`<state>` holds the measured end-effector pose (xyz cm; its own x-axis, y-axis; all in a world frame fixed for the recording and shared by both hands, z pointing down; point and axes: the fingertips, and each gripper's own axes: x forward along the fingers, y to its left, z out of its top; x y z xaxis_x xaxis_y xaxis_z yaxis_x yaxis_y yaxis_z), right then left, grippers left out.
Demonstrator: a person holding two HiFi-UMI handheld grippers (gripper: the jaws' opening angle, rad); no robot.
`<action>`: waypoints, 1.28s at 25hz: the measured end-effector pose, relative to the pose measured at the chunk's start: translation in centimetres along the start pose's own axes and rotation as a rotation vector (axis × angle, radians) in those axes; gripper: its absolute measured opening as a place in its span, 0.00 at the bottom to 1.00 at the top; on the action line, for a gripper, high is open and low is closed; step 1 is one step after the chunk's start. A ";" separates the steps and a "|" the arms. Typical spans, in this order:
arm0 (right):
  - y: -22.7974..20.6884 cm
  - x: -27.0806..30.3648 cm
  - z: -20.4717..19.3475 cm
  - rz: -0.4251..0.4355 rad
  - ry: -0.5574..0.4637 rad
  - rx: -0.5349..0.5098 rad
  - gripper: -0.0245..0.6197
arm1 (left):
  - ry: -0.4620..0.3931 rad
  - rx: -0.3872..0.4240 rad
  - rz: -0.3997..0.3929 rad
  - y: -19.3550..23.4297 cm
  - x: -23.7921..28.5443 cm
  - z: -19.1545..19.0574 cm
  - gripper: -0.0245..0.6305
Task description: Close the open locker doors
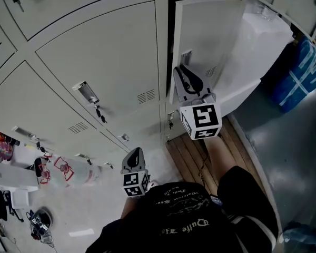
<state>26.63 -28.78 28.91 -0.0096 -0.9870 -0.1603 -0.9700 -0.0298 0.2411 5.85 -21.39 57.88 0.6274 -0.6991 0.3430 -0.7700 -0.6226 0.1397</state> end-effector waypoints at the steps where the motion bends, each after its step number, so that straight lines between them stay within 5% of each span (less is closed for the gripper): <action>1: 0.1 0.3 0.0 -0.005 0.002 -0.007 0.13 | 0.000 0.000 0.005 0.2 0.0 0.0 0.05; 13: 0.2 3.3 -0.5 -0.022 0.016 0.023 0.12 | -0.046 -0.002 0.010 1.0 0.7 2.1 0.05; 32: 0.9 3.7 -0.7 0.094 0.027 0.085 0.17 | -0.036 -0.011 -0.006 0.7 1.2 2.2 0.05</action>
<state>25.89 -32.60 29.19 -0.0961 -0.9888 -0.1142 -0.9823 0.0757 0.1713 6.36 -23.41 56.38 0.6356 -0.7078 0.3082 -0.7674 -0.6229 0.1521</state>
